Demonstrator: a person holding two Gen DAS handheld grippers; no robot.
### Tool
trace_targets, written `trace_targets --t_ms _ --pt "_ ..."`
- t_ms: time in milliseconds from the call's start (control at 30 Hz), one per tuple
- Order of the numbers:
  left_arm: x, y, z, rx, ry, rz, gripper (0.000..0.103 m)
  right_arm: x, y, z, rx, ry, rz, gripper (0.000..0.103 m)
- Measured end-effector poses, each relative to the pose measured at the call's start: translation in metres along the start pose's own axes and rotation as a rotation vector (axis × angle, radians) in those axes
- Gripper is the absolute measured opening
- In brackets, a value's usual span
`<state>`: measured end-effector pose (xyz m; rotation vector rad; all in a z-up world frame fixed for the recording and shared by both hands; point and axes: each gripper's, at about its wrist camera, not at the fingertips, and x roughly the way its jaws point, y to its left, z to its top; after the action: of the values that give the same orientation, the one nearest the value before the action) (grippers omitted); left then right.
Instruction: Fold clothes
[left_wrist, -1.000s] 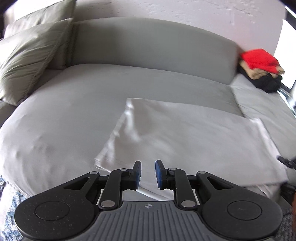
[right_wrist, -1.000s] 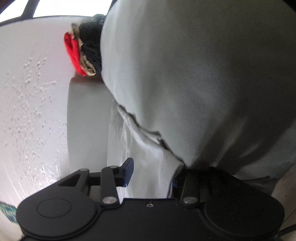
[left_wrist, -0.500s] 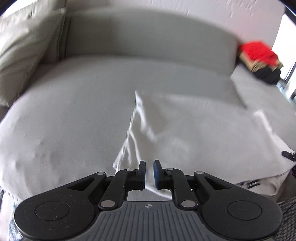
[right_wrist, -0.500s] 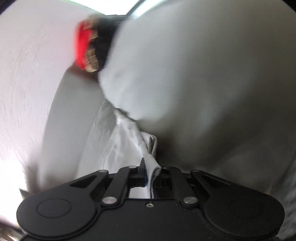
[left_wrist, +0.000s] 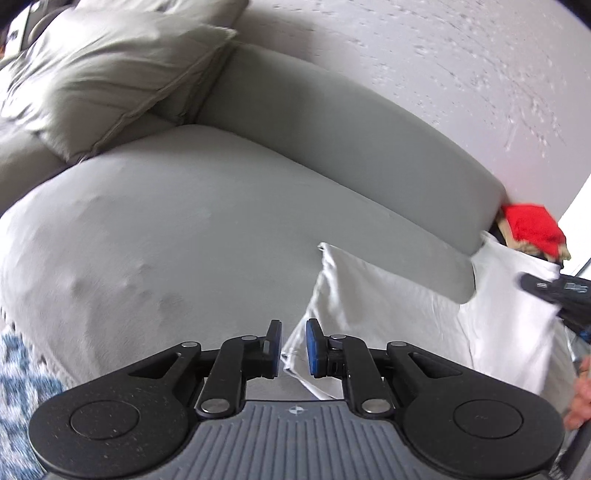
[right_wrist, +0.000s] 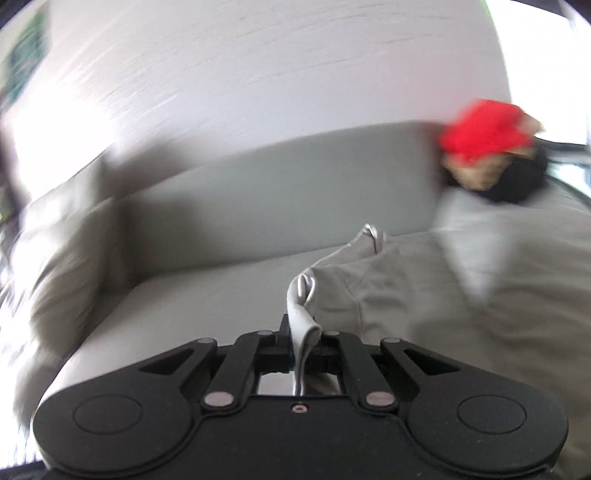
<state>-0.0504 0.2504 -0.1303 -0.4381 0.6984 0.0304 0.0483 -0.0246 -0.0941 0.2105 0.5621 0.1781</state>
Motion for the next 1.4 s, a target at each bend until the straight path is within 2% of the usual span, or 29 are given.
trace_targets --t_ms 133,267,333,533,667,767,833,933,1033,1200,1300,1400 --pt "0.001 0.007 0.002 -0.040 0.012 0.001 0.012 0.047 0.052 -0.034 -0.108 0.198 0.072 0.005" --pt "0.000 0.009 0.003 -0.048 0.023 0.002 0.012 0.073 0.065 -0.061 -0.095 0.330 0.085 0.005" --pt "0.000 0.010 0.003 -0.052 0.024 -0.004 0.012 0.074 0.065 -0.059 -0.084 0.335 0.090 0.005" --pt "0.005 0.014 0.006 -0.081 0.034 -0.040 0.012 0.057 0.055 -0.031 0.068 0.280 0.166 0.005" --pt "0.005 0.012 0.006 -0.069 0.036 -0.042 0.012 0.058 0.057 -0.025 0.122 0.297 0.198 0.005" --pt "0.004 0.013 0.004 -0.068 0.030 -0.032 0.012 0.061 0.064 -0.027 0.101 0.325 0.203 0.005" --pt "0.002 0.015 0.004 -0.085 0.027 -0.030 0.012 0.063 0.070 -0.032 0.072 0.359 0.222 0.014" --pt "0.000 0.019 0.003 -0.107 0.012 -0.032 0.012 0.060 0.074 -0.036 0.015 0.385 0.321 0.023" --pt "-0.001 0.020 0.004 -0.115 0.012 -0.032 0.012 0.045 0.059 -0.030 0.020 0.363 0.379 0.024" --pt "0.006 0.012 0.005 -0.077 0.029 -0.032 0.012 0.021 0.003 -0.018 0.063 0.312 0.292 0.024" --pt "0.017 -0.001 0.004 -0.002 0.045 -0.044 0.011 0.010 -0.034 -0.018 0.077 0.294 0.222 0.024" --pt "0.034 -0.020 0.005 0.089 0.078 -0.068 0.010 0.008 -0.057 -0.029 0.071 0.326 0.181 0.024"
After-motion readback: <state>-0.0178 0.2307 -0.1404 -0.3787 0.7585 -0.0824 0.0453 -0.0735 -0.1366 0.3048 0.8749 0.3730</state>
